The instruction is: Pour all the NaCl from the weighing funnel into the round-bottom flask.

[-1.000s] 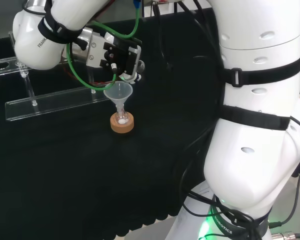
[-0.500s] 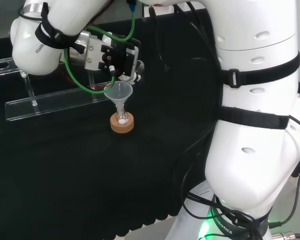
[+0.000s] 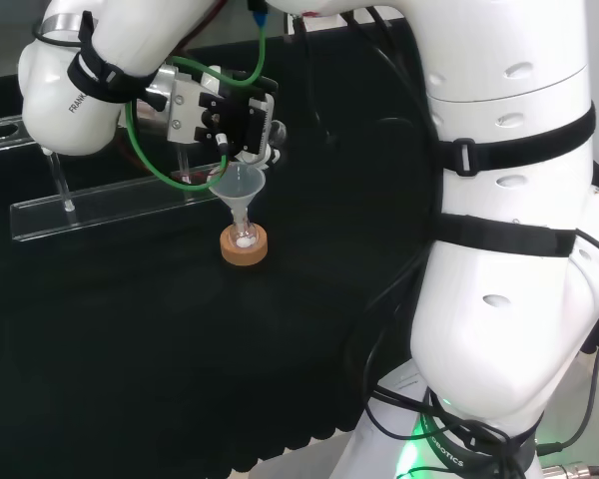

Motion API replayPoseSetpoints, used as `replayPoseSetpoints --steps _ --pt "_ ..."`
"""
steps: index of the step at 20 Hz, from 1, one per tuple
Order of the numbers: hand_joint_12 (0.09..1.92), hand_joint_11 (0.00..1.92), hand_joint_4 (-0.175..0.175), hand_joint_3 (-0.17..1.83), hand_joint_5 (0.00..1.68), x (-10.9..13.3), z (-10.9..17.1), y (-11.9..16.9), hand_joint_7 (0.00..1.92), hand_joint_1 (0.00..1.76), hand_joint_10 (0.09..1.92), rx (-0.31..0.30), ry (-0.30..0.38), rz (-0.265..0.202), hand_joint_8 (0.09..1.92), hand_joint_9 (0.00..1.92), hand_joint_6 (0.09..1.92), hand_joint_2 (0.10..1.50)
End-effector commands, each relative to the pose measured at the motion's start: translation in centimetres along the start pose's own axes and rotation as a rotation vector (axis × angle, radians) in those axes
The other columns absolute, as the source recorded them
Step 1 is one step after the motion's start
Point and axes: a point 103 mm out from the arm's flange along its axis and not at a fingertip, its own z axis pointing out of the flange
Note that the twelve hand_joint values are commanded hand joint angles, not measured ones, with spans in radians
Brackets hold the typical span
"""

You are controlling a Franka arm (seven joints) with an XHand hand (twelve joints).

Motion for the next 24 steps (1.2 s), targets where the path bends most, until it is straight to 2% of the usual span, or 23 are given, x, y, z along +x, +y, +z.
replayPoseSetpoints --steps 1,7,20,24 --pt "1.02 0.82 0.175 0.68 1.26 0.13 -0.76 -0.26 0.55 1.12 0.26 -0.002 -0.031 0.007 0.65 0.99 0.72 0.65" --pt "1.02 0.82 0.175 0.68 1.26 0.1 -1.0 -0.4 0.54 1.12 0.26 -0.006 -0.078 0.018 0.65 0.99 0.72 0.65" --pt "1.02 0.82 0.175 0.69 1.26 -0.14 -0.9 -0.49 0.54 1.12 0.26 -0.005 -0.072 0.022 0.65 0.99 0.72 0.64" --pt "1.02 0.82 0.175 0.69 1.26 -0.24 -0.64 -0.46 0.54 1.12 0.26 -0.007 -0.042 0.02 0.65 0.99 0.72 0.64"
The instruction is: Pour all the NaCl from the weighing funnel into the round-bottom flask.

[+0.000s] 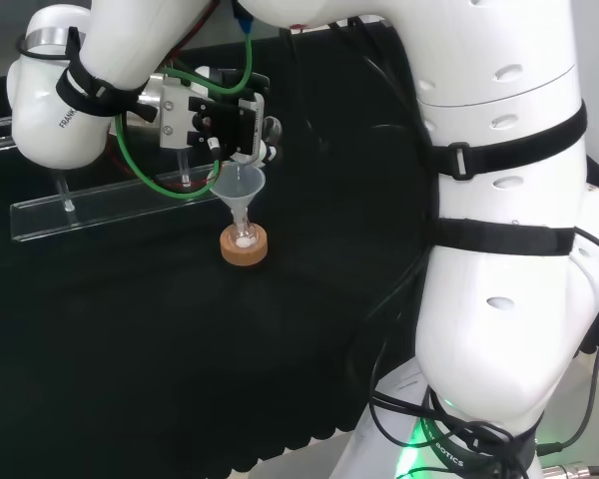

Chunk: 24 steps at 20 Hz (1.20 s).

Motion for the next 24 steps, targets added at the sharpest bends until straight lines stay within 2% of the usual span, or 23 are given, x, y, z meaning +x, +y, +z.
replayPoseSetpoints --steps 1,9,11,14,16,24 --pt "1.02 0.82 0.175 0.69 1.26 -0.1 0.4 0.0 0.54 1.12 0.26 0.001 0.041 -0.004 0.65 0.99 0.72 0.64" --pt "1.02 0.82 0.175 0.69 1.26 -0.7 1.6 0.2 0.54 1.12 0.26 0.002 0.187 -0.013 0.65 0.99 0.72 0.64" --pt "1.02 0.82 0.175 0.69 1.26 -0.8 1.7 0.2 0.54 1.12 0.26 0.02 0.222 -0.017 0.65 0.99 0.72 0.64" --pt "1.02 0.82 0.175 0.69 1.26 -1.2 2.1 0.3 0.54 1.12 0.26 0.006 0.307 -0.019 0.65 0.99 0.72 0.64" --pt "1.02 0.82 0.175 0.69 1.26 -1.3 2.5 0.5 0.54 1.12 0.26 -0.02 0.323 -0.029 0.65 0.99 0.72 0.64" --pt "1.01 0.8 0.175 0.68 1.26 -1.6 4.3 0.9 0.54 1.12 0.26 -0.038 0.44 -0.044 0.65 0.99 0.72 0.65"
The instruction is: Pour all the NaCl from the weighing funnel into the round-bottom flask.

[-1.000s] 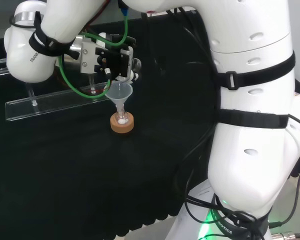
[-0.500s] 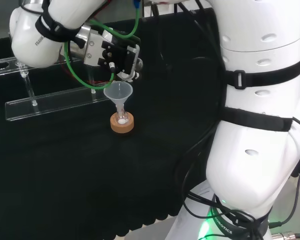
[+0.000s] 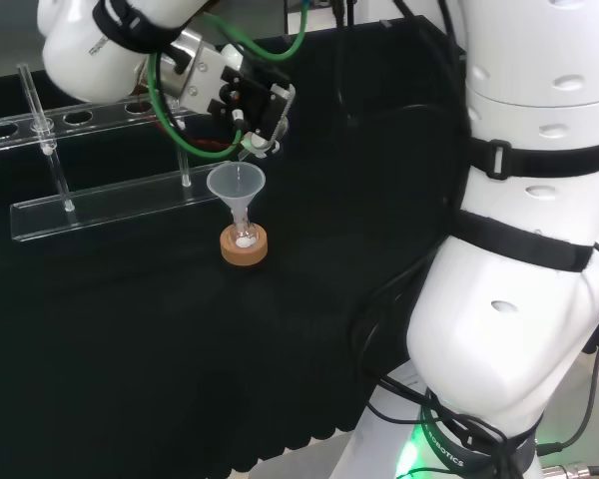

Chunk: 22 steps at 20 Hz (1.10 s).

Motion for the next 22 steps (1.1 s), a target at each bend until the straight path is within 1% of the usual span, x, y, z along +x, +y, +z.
replayPoseSetpoints --steps 1,5,7,9,13,17,22 --pt "1.01 0.8 0.175 0.68 1.26 -0.7 1.7 0.2 0.54 1.12 0.26 -0.005 0.112 -0.022 0.65 0.99 0.72 0.65" --pt "1.01 0.8 0.175 0.68 1.26 -1.2 2.6 0.4 0.54 1.12 0.26 -0.006 0.199 -0.022 0.65 0.99 0.72 0.65" --pt "1.01 0.8 0.175 0.68 1.26 -1.7 3.3 0.5 0.55 1.12 0.26 -0.015 0.276 -0.015 0.65 0.99 0.72 0.65" --pt "1.01 0.8 0.175 0.68 1.26 -2.1 3.9 0.7 0.55 1.12 0.26 -0.013 0.329 -0.012 0.65 0.99 0.72 0.65" --pt "1.01 0.8 0.175 0.68 1.26 -2.5 4.9 1.0 0.55 1.12 0.26 -0.01 0.403 -0.008 0.65 0.99 0.72 0.65" --pt "1.01 0.8 0.175 0.68 1.26 -3.1 5.8 1.5 0.55 1.12 0.26 -0.002 0.509 -0.01 0.65 0.99 0.72 0.65" --pt "1.01 0.8 0.175 0.68 1.25 -3.5 6.6 1.8 0.55 1.12 0.26 -0.004 0.587 -0.021 0.65 0.99 0.72 0.65"
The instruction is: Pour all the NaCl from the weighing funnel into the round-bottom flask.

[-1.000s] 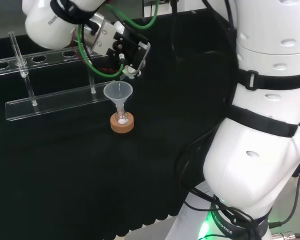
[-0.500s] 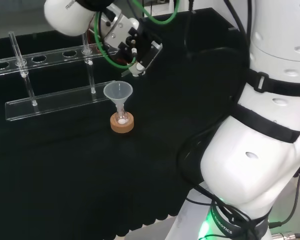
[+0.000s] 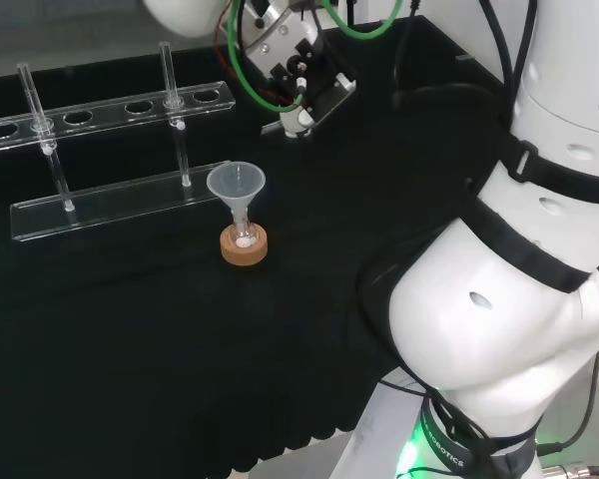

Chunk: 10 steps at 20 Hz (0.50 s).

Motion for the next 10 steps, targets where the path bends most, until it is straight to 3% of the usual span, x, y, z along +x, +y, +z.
replayPoseSetpoints --steps 1,10 --pt "1.01 0.8 0.175 0.68 1.25 0.4 1.2 0.1 0.55 1.12 0.26 -0.008 0.225 -0.069 0.65 0.99 0.72 0.65" --pt "1.02 0.8 0.175 0.68 1.25 -1.0 2.3 1.0 0.55 1.12 0.26 -0.007 0.356 -0.066 0.65 0.99 0.72 0.65"
